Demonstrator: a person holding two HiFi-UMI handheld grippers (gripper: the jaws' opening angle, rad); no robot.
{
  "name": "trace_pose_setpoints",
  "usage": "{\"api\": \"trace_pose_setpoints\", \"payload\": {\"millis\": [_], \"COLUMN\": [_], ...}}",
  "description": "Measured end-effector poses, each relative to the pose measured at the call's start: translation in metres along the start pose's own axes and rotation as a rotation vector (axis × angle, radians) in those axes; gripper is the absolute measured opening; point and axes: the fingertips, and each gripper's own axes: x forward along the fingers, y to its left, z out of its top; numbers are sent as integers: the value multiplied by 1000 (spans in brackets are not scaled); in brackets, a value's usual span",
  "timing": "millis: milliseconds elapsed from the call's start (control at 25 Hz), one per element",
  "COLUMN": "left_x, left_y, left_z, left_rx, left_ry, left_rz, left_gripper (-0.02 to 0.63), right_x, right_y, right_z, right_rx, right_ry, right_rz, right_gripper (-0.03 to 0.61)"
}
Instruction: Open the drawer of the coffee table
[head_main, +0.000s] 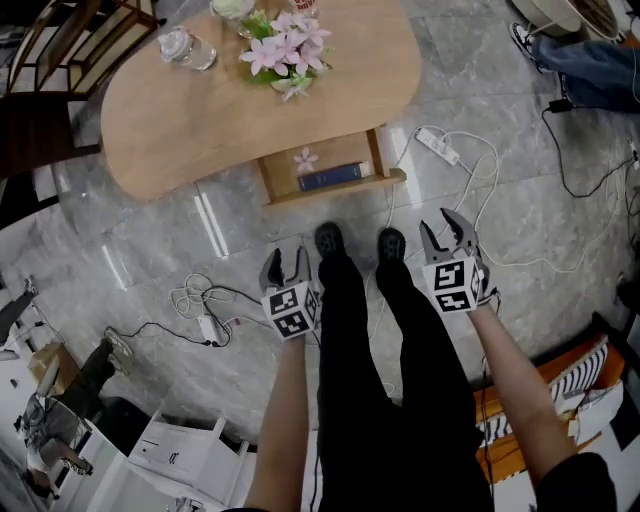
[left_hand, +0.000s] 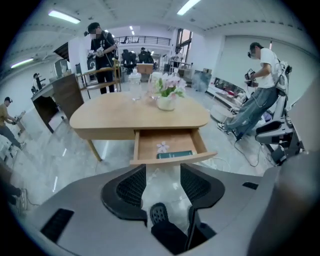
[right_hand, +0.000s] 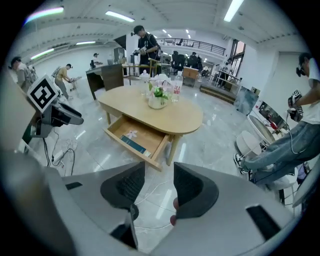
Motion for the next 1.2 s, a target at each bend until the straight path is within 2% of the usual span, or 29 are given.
{"api": "trace_pose_setpoints", "payload": {"millis": [240,440,760,1000,1200], "left_x": [-92,-151,-242,-293,-356], "left_y": [-50,-70,-59,-49,-36], "left_z": [36,71,120,135,152], "left_rx": [-20,-34,-22,27,44], "left_ry": [-98,-195,-343,-449,-553], "left_rz": [-11,-11,-4,-45,-88], "left_gripper": [222,224,212,183,150], "right_x": [-86,-134,-198,-241,-300], "right_y": [11,13,26,42,68], "right_z": [24,54,120,161,190], "right_rx": [42,57,93,144,165], "right_ry": [-75,-146,-283,-392,-474], "right_rz": [55,90,111,56,9], "right_gripper": [178,178,178,178,178]}}
